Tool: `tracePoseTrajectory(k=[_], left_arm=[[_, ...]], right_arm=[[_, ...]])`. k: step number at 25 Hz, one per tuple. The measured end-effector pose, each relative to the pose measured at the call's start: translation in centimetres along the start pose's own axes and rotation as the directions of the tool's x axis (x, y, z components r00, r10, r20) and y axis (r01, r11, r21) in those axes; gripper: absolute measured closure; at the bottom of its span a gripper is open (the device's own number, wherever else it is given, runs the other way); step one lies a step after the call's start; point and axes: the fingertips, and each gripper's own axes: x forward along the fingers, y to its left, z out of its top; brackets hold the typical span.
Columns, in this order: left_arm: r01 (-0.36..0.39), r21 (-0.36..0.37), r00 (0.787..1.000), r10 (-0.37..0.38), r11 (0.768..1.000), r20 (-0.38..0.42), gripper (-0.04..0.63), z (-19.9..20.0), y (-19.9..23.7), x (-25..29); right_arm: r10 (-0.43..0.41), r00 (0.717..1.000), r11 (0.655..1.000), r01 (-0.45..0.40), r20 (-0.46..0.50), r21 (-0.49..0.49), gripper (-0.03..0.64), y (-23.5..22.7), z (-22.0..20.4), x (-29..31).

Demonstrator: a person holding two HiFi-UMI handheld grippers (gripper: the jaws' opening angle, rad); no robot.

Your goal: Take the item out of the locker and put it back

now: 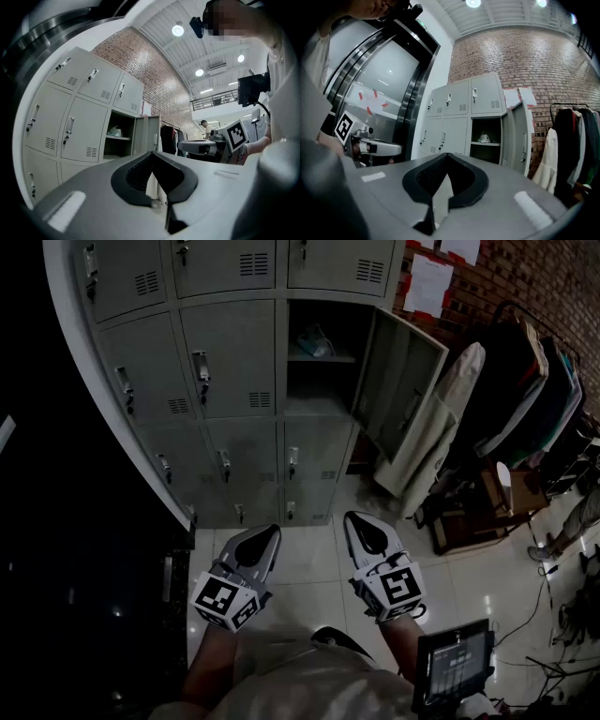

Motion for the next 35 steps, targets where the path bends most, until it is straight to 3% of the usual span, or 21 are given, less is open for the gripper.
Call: tracePoseTrajectory(k=[10, 18, 27, 35], left_arm=[[-0.026, 0.012, 1.000, 0.026, 1.000, -0.004, 0.594, -1.2, 5.2, 2.8], [-0.078, 0.051, 0.997, 0.077, 0.996, 0.025, 0.594, 0.4, 13.6, 10.8], [-0.049, 0.107, 0.998, 0.043, 0.993, 0.051, 0.594, 3.3, 21.8, 22.8], [0.000, 0.099, 1.000, -0.001, 0.995, 0.010, 0.594, 3.1, 26.5, 27.4]], right_arm=[[0.005, 1.000, 0.999, -0.006, 0.014, 0.040, 0.617, -2.5, -1.4, 6.5], [0.047, 0.995, 0.999, -0.047, 0.090, 0.002, 0.617, -8.5, -0.3, 17.4], [0.047, 0.992, 0.999, -0.047, 0.121, -0.003, 0.617, -17.5, 1.6, 30.0], [0.000, 0.996, 1.000, 0.000, 0.090, 0.006, 0.617, -20.8, 1.4, 35.5]])
